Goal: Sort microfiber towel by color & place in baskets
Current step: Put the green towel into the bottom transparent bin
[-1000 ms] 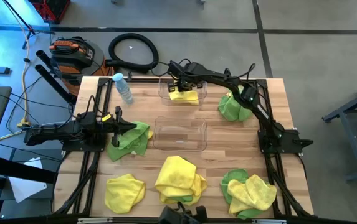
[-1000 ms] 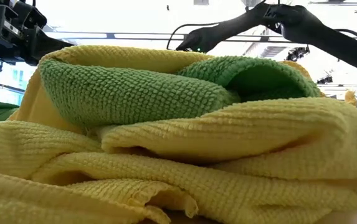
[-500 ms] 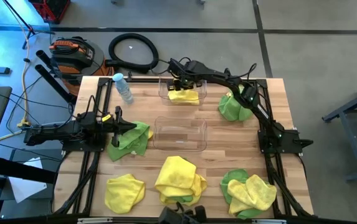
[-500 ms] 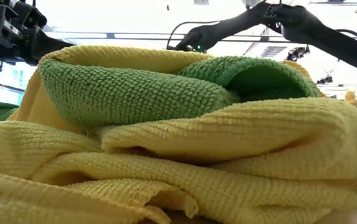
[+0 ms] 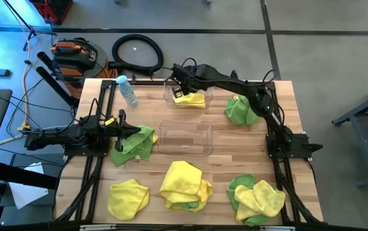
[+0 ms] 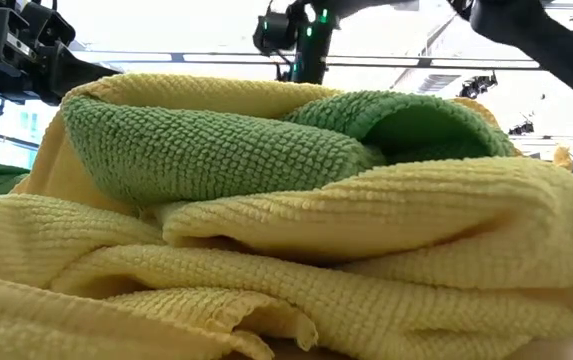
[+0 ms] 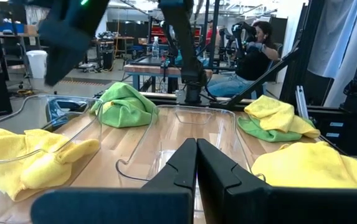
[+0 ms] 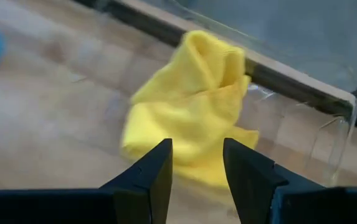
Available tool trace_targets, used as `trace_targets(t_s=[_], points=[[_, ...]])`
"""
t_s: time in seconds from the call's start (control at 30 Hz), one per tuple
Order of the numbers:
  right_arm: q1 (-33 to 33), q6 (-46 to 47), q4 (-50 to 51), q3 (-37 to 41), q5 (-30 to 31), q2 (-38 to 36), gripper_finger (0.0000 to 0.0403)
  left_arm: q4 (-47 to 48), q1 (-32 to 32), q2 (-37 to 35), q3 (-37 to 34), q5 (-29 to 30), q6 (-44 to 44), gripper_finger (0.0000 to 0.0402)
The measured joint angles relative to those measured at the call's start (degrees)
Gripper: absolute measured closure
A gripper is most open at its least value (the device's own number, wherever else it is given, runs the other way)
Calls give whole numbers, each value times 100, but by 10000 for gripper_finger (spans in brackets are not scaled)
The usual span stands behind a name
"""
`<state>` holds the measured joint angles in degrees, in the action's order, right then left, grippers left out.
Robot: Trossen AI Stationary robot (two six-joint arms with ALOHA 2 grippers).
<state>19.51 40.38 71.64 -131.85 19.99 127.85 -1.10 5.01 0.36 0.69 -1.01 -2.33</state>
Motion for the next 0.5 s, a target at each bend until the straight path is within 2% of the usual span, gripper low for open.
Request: trace_targets(t_s=[0.27,0.5], points=[[-1049,29,93,0,507,-353,279,0,0,0,0,0,-2,401],[-2074,350,179,4,647,-391,279,0,0,0,0,0,0,401]])
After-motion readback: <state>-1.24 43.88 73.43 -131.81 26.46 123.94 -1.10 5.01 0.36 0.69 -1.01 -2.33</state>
